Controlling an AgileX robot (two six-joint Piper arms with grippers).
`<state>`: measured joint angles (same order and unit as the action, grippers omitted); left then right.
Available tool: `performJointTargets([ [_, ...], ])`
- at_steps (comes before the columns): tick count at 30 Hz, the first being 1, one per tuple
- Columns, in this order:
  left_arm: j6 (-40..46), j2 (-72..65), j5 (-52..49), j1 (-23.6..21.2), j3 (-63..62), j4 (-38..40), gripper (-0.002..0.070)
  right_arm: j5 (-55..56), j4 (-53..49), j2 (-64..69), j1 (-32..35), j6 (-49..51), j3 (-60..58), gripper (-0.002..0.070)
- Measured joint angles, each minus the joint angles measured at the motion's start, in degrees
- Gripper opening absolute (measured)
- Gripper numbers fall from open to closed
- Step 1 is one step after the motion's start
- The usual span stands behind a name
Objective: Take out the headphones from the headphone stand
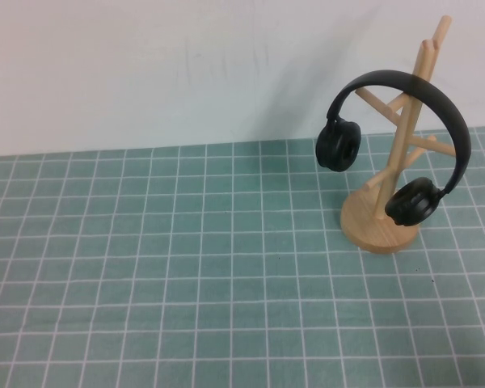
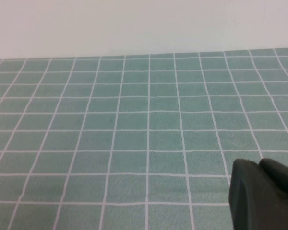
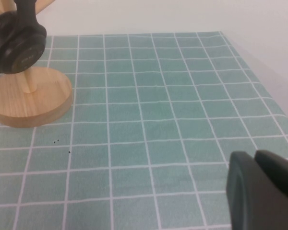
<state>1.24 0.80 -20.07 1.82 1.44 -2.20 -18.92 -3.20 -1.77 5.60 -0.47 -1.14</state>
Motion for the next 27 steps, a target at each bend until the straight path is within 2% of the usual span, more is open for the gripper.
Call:
performJointTargets([
  [24, 0.0, 0.0, 0.0, 0.0, 0.0, 0.0, -0.0004, 1.6, -0.8, 0.0, 0.0, 0.0, 0.0, -0.0006],
  [27, 0.0, 0.0, 0.0, 0.0, 0.0, 0.0, -0.0004, 7.8, 6.5, 0.0, 0.0, 2.3, 0.0, -0.0006],
])
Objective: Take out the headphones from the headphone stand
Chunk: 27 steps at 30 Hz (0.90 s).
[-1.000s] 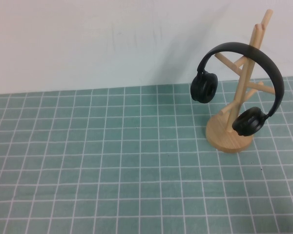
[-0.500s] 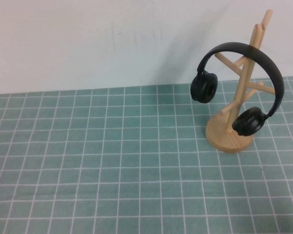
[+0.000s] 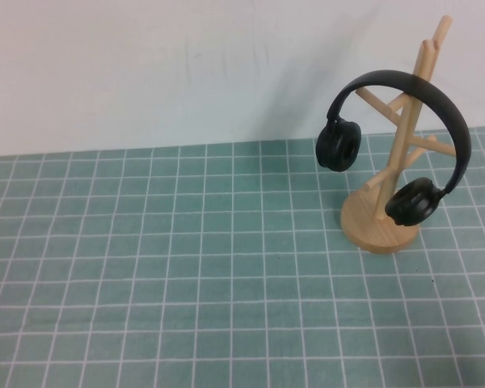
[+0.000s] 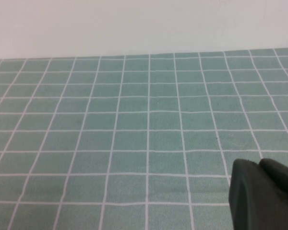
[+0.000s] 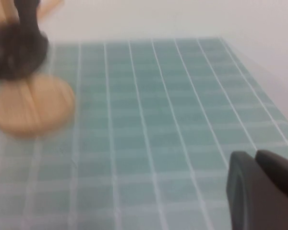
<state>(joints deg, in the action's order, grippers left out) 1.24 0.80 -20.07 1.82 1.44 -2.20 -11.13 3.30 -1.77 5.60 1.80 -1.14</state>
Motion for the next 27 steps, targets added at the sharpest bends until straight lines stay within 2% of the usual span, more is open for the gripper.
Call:
performJointTargets([
  [3, 0.0, 0.0, 0.0, 0.0, 0.0, 0.0, -0.0004, 5.8, 11.0, 0.0, 0.0, 2.1, 0.0, -0.0006],
  [7, 0.0, 0.0, 0.0, 0.0, 0.0, 0.0, -0.0004, 8.2, 26.1, 0.0, 0.0, 2.7, 0.0, -0.0006],
  [11, 0.0, 0.0, 0.0, 0.0, 0.0, 0.0, -0.0004, 9.0, 30.7, 0.0, 0.0, 3.2, 0.0, -0.0006],
  [13, 0.0, 0.0, 0.0, 0.0, 0.0, 0.0, -0.0004, 7.2, 35.7, 0.0, -0.1, 5.0, 0.5, -0.0006],
  [15, 0.0, 0.0, 0.0, 0.0, 0.0, 0.0, -0.0004, 0.2, 39.8, 0.1, -0.1, 3.5, 2.9, -0.0006],
  [18, 0.0, 0.0, 0.0, 0.0, 0.0, 0.0, -0.0004, -11.3, 38.6, 3.0, -0.1, 1.0, 8.6, -0.0001],
  [24, 0.0, 0.0, 0.0, 0.0, 0.0, 0.0, -0.0004, -35.4, 23.7, 22.3, -0.1, 1.6, 25.1, -0.0001],
  [27, 0.0, 0.0, 0.0, 0.0, 0.0, 0.0, -0.0004, -42.8, 17.0, 32.0, -0.1, -1.0, 32.8, -0.0001],
])
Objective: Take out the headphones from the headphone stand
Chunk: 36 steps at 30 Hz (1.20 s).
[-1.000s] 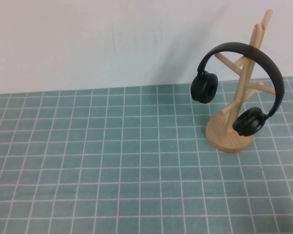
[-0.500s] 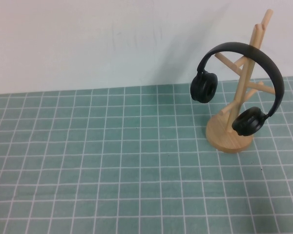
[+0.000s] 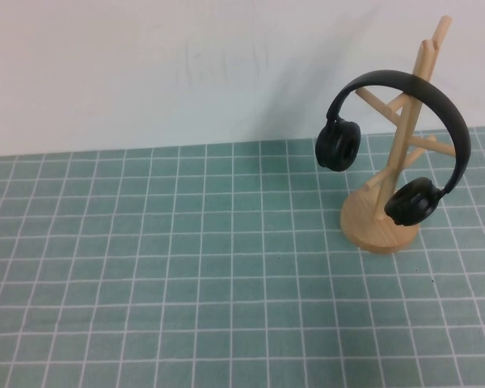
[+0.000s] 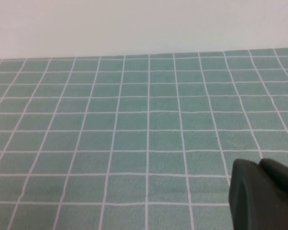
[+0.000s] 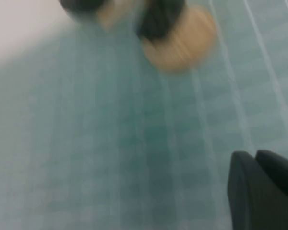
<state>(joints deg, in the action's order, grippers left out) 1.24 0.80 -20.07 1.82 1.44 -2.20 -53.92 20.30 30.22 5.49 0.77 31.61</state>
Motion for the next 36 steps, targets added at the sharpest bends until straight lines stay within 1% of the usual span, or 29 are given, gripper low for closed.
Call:
performJointTargets([
  [3, 0.0, 0.0, 0.0, 0.0, 0.0, 0.0, -0.0004, -3.1, -7.0, 8.9, 0.0, -3.1, 6.6, -0.0001],
  [5, 0.0, 0.0, 0.0, 0.0, 0.0, 0.0, -0.0004, -4.4, -9.7, 14.1, 0.0, -4.1, 9.9, -0.0001],
  [9, 0.0, 0.0, 0.0, 0.0, 0.0, 0.0, -0.0004, -4.4, -8.7, 22.6, -1.1, -5.8, 15.8, -0.0001],
  [12, 0.0, 0.0, 0.0, 0.0, 0.0, 0.0, -0.0004, -3.8, -10.6, 27.1, -5.7, -5.0, 19.9, -0.0001],
  [20, 0.0, 0.0, 0.0, 0.0, 0.0, 0.0, -0.0004, -0.8, -20.8, 36.6, -23.3, 1.8, 30.6, 0.0003],
  [22, 0.0, 0.0, 0.0, 0.0, 0.0, 0.0, -0.0004, -0.7, -24.0, 39.1, -27.5, 1.9, 33.9, 0.005],
  [23, 0.0, 0.0, 0.0, 0.0, 0.0, 0.0, -0.0004, -0.5, -25.9, 40.2, -29.0, 2.4, 35.3, 0.0095],
  [26, 0.0, 0.0, 0.0, 0.0, 0.0, 0.0, -0.0004, -0.5, -31.7, 43.0, -33.4, 5.9, 38.9, 0.0288],
  [28, 0.0, 0.0, 0.0, 0.0, 0.0, 0.0, -0.0004, -0.4, -37.6, 44.8, -35.2, 9.1, 40.8, 0.0444],
  [30, 0.0, 0.0, 0.0, 0.0, 0.0, 0.0, -0.0004, -0.4, -43.2, 46.4, -36.0, 12.1, 42.1, 0.0542],
  [31, 0.0, 0.0, 0.0, 0.0, 0.0, 0.0, -0.0004, -0.3, -46.0, 47.1, -36.1, 13.4, 42.7, 0.0569],
  [32, 0.0, 0.0, 0.0, 0.0, 0.0, 0.0, -0.0004, 0.0, -48.5, 48.0, -36.1, 14.1, 43.1, 0.0575],
  [36, 0.0, 0.0, 0.0, 0.0, 0.0, 0.0, -0.0004, 4.2, -54.1, 51.0, -36.1, 16.7, 43.4, 0.0575],
])
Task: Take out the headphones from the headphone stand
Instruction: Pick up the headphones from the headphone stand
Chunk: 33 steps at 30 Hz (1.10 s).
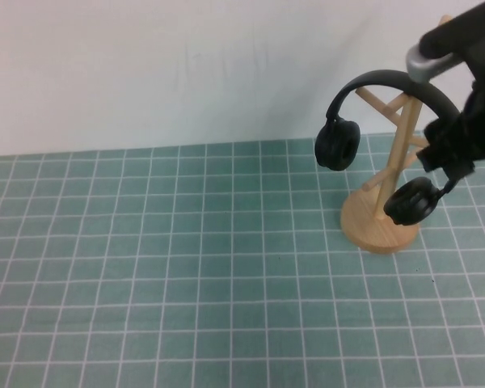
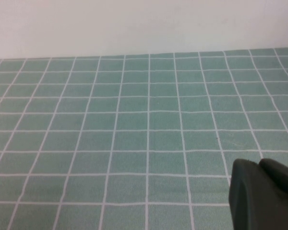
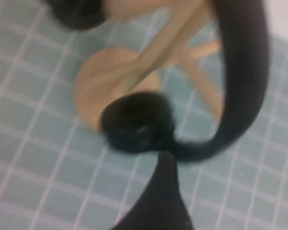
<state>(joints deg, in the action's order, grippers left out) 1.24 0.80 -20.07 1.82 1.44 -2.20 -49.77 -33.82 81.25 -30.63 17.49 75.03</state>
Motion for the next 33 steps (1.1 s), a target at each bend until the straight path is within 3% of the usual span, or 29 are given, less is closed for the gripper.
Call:
performJointTargets([
  [13, 0.0, 0.0, 0.0, 0.0, 0.0, 0.0, -0.0004, 5.3, -16.7, 10.9, 0.2, 11.0, 1.2, 0.0575],
  [19, 0.0, 0.0, 0.0, 0.0, 0.0, 0.0, -0.0004, 5.3, -18.4, 13.8, 0.5, 11.0, 4.2, 0.0556],
  [33, 0.0, 0.0, 0.0, 0.0, 0.0, 0.0, -0.0004, 6.5, -18.1, 16.7, 2.5, 11.0, 4.7, 0.03],
])
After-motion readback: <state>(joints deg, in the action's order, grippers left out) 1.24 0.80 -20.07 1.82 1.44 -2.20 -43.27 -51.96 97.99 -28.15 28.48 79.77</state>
